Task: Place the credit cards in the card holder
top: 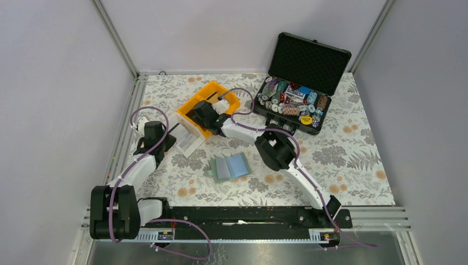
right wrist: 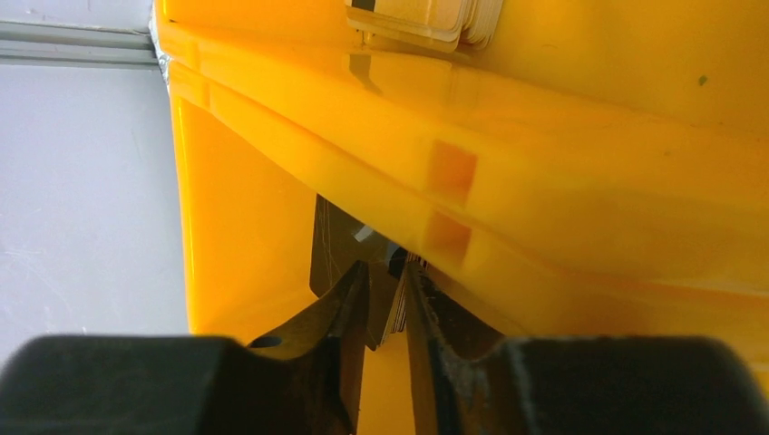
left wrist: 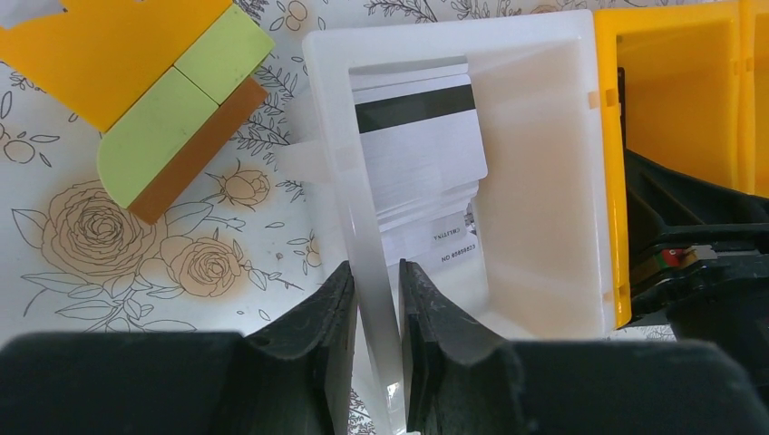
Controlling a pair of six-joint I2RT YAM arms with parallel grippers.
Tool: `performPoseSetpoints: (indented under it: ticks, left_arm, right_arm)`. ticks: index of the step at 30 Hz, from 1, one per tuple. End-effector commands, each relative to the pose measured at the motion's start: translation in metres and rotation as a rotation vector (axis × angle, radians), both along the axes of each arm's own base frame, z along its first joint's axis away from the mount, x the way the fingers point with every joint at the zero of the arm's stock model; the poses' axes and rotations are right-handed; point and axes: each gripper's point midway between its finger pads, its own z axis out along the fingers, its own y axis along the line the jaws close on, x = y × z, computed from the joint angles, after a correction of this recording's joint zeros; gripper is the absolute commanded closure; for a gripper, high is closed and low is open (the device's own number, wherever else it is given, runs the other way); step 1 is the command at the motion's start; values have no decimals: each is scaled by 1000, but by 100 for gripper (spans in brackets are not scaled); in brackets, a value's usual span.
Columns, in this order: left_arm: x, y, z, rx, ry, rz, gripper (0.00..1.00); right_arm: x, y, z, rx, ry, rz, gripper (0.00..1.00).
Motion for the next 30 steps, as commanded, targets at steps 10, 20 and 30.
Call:
performPoseSetpoints:
  ticks: [10, 20, 30]
  left_arm:
    - [5, -3, 8, 3, -45, -28, 86]
    - [7, 1, 15, 19, -60, -11, 86]
    - [5, 7, 26, 47, -82, 11, 86]
  right_arm:
    - [22, -9, 52, 134, -181, -75, 100]
    - [16, -29, 103, 189, -309, -89, 100]
    - [-12, -57, 102, 170, -294, -66, 100]
